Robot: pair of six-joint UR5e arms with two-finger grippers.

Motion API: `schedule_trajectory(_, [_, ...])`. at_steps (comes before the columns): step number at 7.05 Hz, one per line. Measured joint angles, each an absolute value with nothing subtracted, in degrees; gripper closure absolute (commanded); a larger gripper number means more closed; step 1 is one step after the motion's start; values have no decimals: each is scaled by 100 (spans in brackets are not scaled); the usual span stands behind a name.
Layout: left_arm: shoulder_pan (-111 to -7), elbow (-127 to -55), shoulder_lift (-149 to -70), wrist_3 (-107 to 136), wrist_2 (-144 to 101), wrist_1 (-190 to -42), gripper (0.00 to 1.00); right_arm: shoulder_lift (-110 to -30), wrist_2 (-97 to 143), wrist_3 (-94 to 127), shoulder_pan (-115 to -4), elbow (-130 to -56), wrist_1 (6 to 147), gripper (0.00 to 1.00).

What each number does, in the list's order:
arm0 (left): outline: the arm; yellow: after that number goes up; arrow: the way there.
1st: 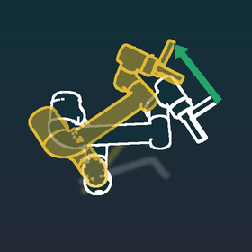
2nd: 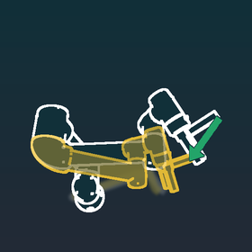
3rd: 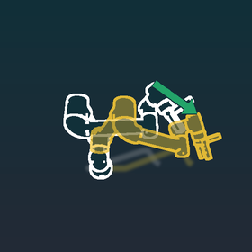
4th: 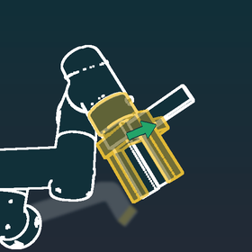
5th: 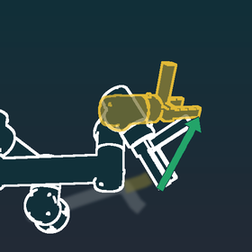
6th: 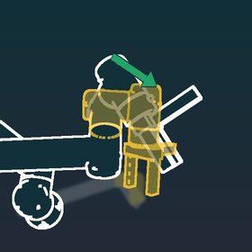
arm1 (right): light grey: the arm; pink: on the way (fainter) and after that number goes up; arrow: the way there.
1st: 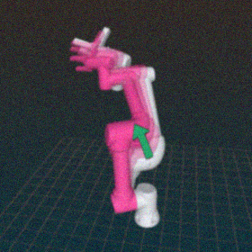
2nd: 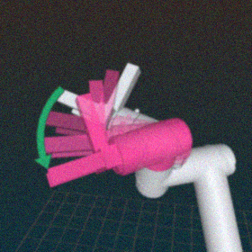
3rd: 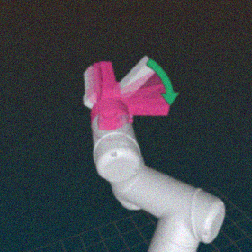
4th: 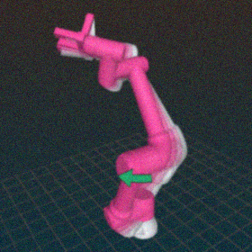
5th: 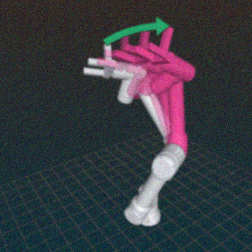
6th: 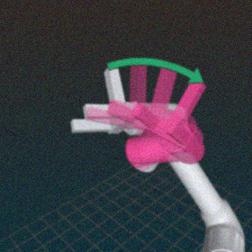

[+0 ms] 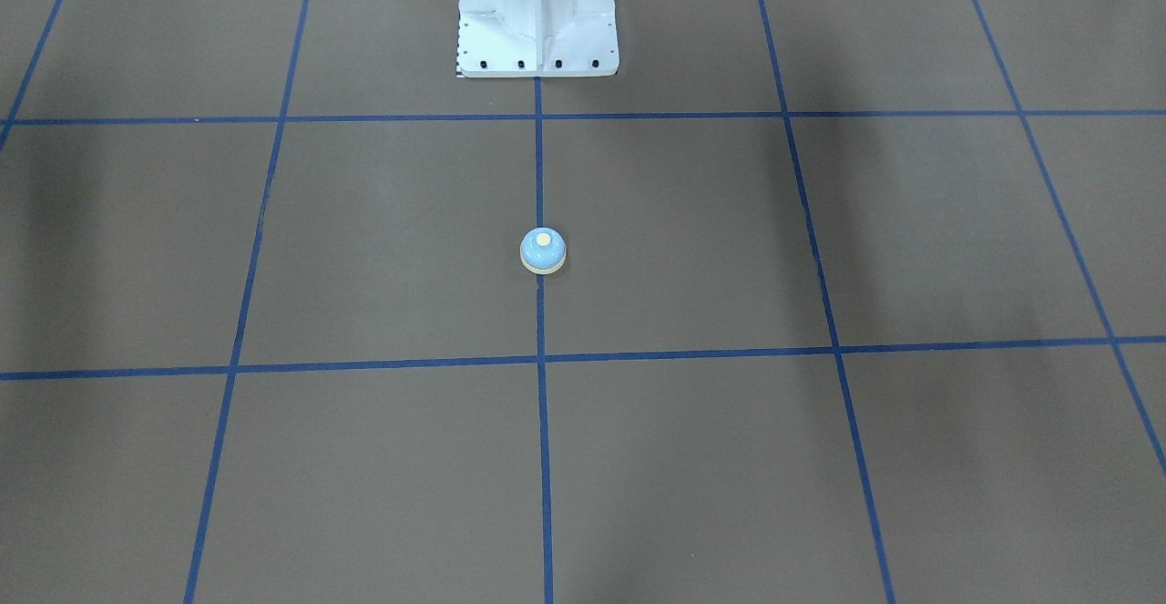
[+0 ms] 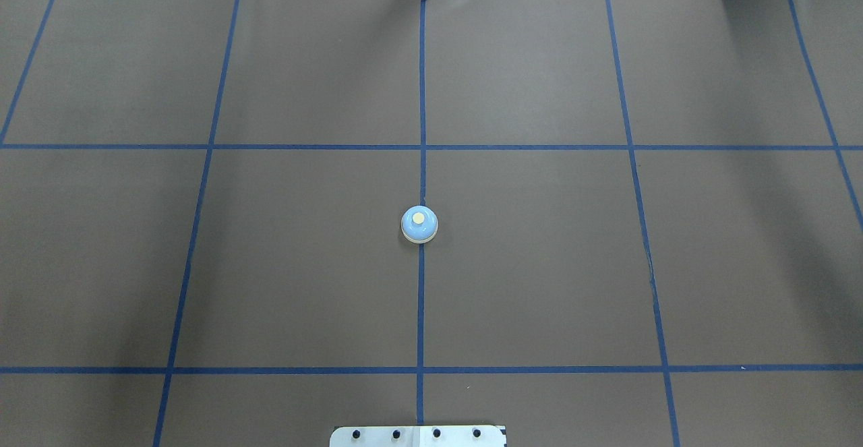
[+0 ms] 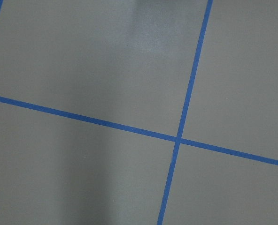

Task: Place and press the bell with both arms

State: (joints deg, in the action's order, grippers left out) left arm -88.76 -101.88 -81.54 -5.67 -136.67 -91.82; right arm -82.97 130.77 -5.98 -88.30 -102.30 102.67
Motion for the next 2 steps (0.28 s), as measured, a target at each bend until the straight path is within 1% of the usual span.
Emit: schedule_trajectory(2, [-8877,-10216,-8181,-575,-13667,-9230,0,-8291,13084,-589,-8842,-10234,10263,0])
